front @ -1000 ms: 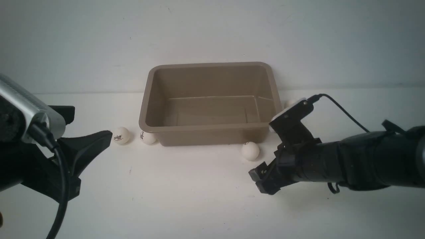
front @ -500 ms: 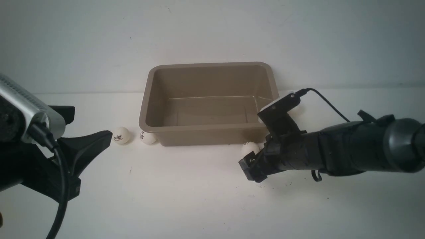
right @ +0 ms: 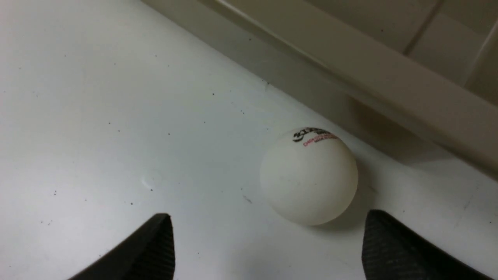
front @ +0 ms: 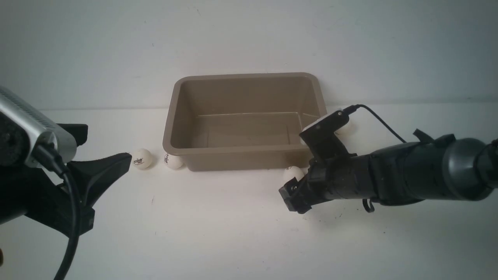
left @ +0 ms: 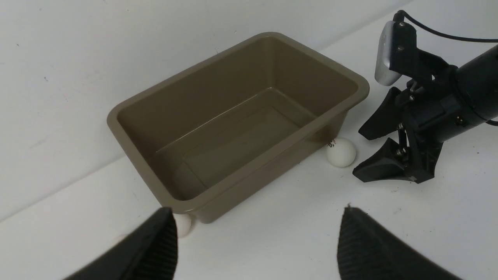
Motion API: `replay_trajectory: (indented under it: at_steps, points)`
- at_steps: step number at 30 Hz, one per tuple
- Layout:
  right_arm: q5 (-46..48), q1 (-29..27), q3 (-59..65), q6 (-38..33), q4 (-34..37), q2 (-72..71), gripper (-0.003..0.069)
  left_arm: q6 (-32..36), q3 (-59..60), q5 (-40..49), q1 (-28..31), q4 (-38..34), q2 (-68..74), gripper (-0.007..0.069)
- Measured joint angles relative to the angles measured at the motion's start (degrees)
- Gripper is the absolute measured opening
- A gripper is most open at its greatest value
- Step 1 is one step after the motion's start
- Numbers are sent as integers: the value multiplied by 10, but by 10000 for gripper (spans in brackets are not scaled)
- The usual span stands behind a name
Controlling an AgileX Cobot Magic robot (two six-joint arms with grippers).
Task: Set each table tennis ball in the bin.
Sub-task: Use the right arm to clamp the table tennis ball closest to it
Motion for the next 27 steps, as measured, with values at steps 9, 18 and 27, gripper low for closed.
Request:
replay_trajectory:
  at_steps: [9,18,27]
  points:
    - [11,0,-7,3,0,0,588,1,0,0,0,0,0,499]
    - [15,0,-9,82,0,-14,588,4,0,0,0,0,0,499]
    - [7,0,-11,171,0,-14,588,4,0,0,0,0,0,499]
